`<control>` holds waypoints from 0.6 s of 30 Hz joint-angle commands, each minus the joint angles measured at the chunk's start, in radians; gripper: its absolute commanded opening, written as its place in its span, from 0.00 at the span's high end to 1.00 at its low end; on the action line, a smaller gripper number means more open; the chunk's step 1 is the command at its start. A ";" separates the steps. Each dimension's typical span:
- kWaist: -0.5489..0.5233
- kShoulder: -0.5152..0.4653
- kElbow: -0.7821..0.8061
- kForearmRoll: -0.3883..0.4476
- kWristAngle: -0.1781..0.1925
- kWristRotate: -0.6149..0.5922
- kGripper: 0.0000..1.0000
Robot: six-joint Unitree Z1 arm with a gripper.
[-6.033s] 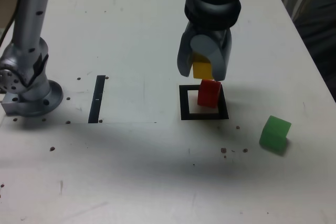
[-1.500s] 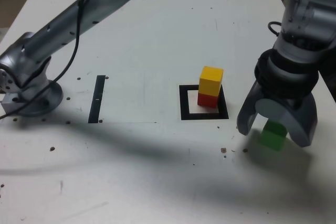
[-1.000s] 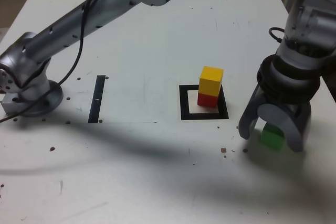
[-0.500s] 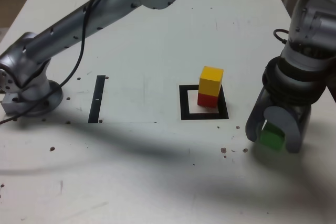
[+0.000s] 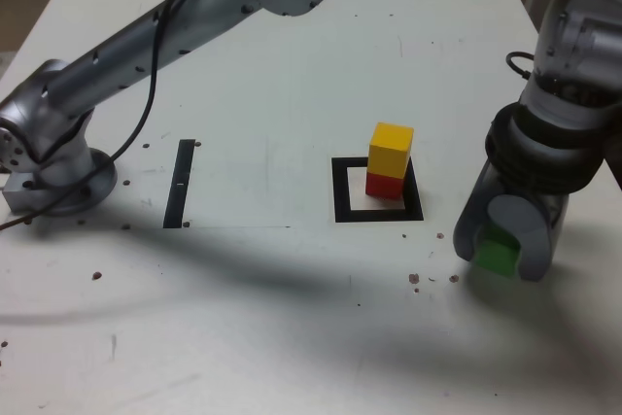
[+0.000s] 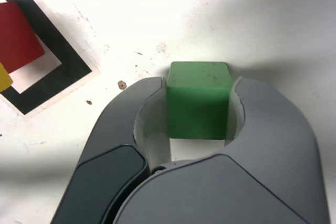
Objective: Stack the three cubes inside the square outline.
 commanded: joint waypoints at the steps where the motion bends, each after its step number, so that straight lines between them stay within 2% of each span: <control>1: -0.002 -0.015 0.011 0.012 0.007 0.001 0.72; 11: -0.002 -0.151 0.099 0.025 0.049 -0.004 0.72; 18: 0.001 -0.253 0.164 0.038 0.061 -0.026 0.72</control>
